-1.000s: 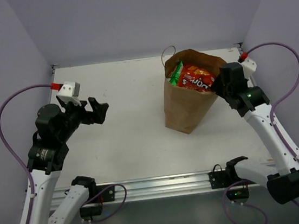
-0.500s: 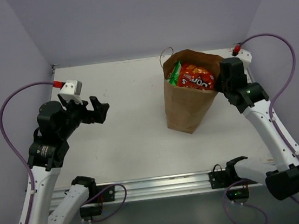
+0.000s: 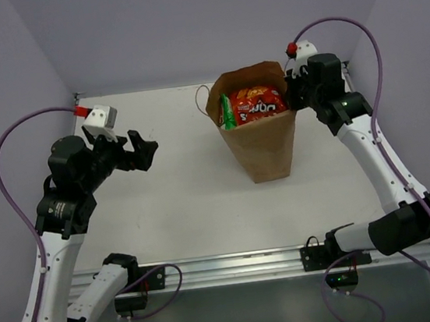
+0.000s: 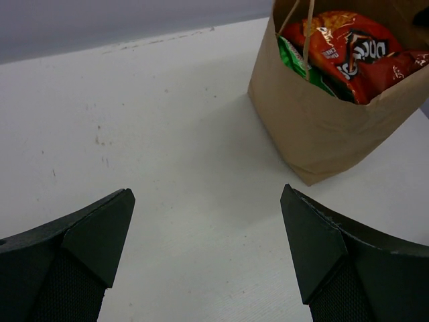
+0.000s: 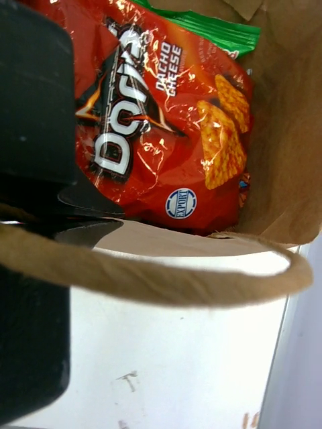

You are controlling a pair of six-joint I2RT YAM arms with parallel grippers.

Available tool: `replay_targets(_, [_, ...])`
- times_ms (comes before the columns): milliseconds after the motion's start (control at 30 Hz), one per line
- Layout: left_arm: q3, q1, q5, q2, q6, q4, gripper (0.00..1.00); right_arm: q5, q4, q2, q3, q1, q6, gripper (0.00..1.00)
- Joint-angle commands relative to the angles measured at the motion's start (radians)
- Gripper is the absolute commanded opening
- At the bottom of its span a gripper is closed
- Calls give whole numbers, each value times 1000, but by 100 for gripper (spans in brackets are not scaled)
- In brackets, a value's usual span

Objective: Take the snacks out of the paper bag

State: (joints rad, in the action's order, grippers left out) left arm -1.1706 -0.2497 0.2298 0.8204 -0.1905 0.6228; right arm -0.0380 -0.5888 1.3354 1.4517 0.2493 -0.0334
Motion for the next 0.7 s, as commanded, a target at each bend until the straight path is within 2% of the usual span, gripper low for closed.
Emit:
replay_targets(0, [-66,-5,81,40,7,-17,100,176,218,-36,99,4,176,0])
replay_targets(100, [-109,-5,146,78,-18,-31,100,231,237,-44,99,5,275,0])
replay_targets(233, [-170,-6,279,181,-62,-66,100,231,326,-67,76,15,406,0])
replay_targets(433, [-253,-33,273,270,-128,-139,100,191,374,-55,127,31,484,0])
replay_targets(500, [-294,-71,273,293,-154,-172,100,152,412,-62,95,45,509,0])
replay_targets(633, [-365,-224,142,377,-165,-198,100,73,504,-88,35,103,537,0])
replay_targets(667, [-391,-300,114,394,-165,-199,100,70,504,-93,18,110,533,0])
